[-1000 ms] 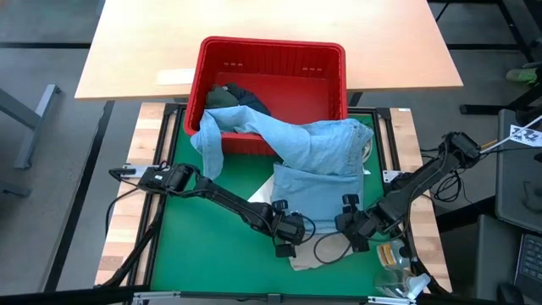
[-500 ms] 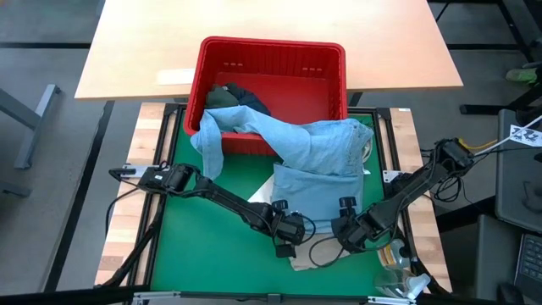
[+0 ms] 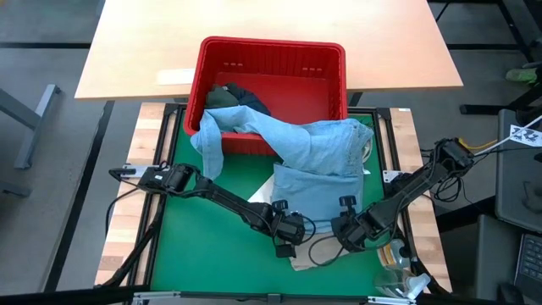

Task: Fold Laundry from Bin
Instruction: Fold the light blue jeans

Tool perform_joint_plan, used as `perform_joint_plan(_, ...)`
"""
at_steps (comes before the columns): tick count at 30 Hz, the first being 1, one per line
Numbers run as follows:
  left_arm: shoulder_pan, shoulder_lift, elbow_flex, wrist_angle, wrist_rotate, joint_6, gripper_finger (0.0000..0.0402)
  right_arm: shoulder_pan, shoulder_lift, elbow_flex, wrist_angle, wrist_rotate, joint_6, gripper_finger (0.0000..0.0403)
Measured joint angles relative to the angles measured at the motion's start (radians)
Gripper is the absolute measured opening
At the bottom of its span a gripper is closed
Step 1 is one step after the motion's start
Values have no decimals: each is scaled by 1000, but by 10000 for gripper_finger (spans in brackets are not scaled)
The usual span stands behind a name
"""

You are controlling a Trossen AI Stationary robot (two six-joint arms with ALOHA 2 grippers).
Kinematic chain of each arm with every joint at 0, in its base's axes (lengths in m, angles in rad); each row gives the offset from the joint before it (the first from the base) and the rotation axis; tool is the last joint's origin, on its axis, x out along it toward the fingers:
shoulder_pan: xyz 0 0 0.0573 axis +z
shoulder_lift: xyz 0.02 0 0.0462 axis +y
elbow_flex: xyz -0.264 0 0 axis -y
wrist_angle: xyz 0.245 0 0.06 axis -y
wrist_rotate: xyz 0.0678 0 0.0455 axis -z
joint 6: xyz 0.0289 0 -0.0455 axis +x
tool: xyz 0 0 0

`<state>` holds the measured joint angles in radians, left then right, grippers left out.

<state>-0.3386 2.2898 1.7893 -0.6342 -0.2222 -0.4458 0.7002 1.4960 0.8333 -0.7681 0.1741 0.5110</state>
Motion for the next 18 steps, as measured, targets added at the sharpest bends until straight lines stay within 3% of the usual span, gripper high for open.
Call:
perform_joint_plan(9, 0, 0, 0, 3, 2, 0, 18, -1, 0, 0, 0, -36, 7, 53)
perform_joint_plan(18, 0, 0, 0, 2, 1, 0, 18, -1, 0, 0, 6, -45, 9, 142)
